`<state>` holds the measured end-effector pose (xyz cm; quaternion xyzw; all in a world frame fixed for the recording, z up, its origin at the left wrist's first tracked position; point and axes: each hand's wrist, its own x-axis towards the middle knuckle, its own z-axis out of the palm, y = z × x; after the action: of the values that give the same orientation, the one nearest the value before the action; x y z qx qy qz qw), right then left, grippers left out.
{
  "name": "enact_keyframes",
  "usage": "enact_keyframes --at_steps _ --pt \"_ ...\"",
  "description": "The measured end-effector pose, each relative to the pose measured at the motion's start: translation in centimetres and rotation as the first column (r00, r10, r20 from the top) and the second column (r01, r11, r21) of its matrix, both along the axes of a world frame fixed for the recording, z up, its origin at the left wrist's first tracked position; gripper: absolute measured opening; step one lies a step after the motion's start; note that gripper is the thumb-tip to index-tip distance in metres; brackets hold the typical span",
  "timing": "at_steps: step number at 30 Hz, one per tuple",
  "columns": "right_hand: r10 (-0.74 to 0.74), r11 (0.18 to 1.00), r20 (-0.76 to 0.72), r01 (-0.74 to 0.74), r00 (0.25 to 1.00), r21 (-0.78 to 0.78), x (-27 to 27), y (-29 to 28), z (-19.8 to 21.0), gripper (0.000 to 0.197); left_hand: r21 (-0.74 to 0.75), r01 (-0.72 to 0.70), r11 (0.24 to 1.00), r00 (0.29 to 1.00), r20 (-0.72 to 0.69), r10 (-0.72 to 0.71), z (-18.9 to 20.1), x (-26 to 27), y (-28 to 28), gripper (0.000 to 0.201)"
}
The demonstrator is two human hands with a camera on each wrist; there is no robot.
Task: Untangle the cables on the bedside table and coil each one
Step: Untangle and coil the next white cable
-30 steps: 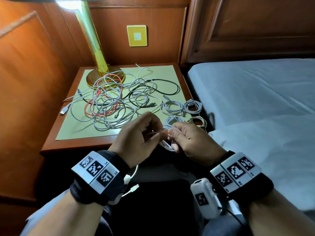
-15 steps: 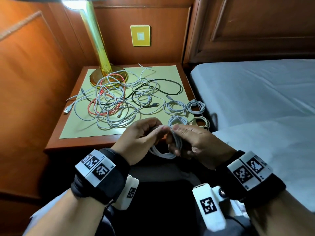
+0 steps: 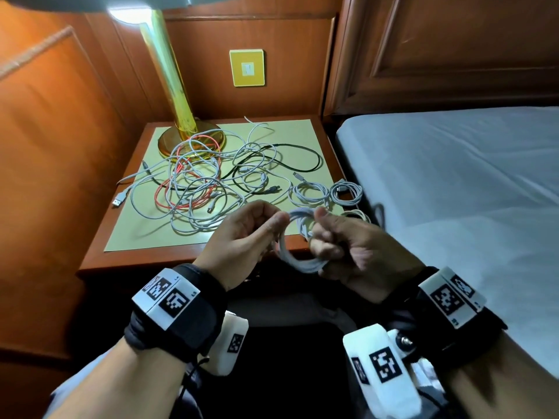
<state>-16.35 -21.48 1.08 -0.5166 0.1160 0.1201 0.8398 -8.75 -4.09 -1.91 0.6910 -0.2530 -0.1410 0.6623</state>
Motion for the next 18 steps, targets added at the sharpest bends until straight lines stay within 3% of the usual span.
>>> enact_keyframes --at_steps 2,5,7,9,10,12,14,15,16,18 --pt "-0.172 0.984 -0.003 0.172 0.985 0.043 0.3 -1.1 0.3 0.031 0.056 -0.029 0.998 1.0 -0.002 0.029 -0.1 0.4 0.4 0.026" --pt "-0.389 0.92 0.026 0.387 0.921 0.054 0.7 -3.2 0.2 0.039 0.379 -0.207 0.902 0.939 0.334 0.076 -1.5 1.5 1.4 0.006" --pt "-0.464 0.886 0.07 0.463 0.883 0.036 0.9 -3.8 -0.2 0.041 0.468 -0.295 0.833 0.883 0.467 0.05 -1.9 1.5 1.4 0.008" --pt "-0.486 0.853 0.194 0.511 0.852 -0.105 0.9 -3.6 -0.4 0.042 0.486 -0.264 0.833 0.886 0.463 0.011 -1.7 0.9 0.9 0.01" --pt "-0.45 0.804 0.307 0.53 0.839 -0.269 0.8 -3.4 -0.6 0.042 0.487 -0.204 0.849 0.899 0.436 -0.034 -1.5 0.3 0.6 0.01" --pt "-0.224 0.611 0.495 0.517 0.839 -0.6 0.4 -2.7 -0.9 0.035 0.452 -0.063 0.89 0.897 0.417 -0.149 -1.0 -0.9 -0.1 0.009" --pt "0.048 0.456 0.454 0.385 0.89 -0.803 0.2 -2.0 -1.7 0.028 0.39 0.003 0.921 0.857 0.474 -0.203 -0.6 -1.6 -0.4 0.01" --pt "0.131 0.427 0.379 0.293 0.916 -0.856 0.2 -1.8 -2.2 0.031 0.363 0.004 0.932 0.838 0.507 -0.201 -0.5 -1.6 -0.5 0.012" --pt "0.174 0.451 0.311 0.206 0.934 -0.869 0.2 -1.6 -2.6 0.033 0.34 -0.01 0.94 0.823 0.537 -0.185 -0.4 -1.3 -0.4 0.014" --pt "0.212 0.6 0.235 0.064 0.948 -0.798 0.1 -1.2 -2.8 0.037 0.285 -0.069 0.956 0.805 0.582 -0.116 -0.4 -0.8 -0.2 0.016"
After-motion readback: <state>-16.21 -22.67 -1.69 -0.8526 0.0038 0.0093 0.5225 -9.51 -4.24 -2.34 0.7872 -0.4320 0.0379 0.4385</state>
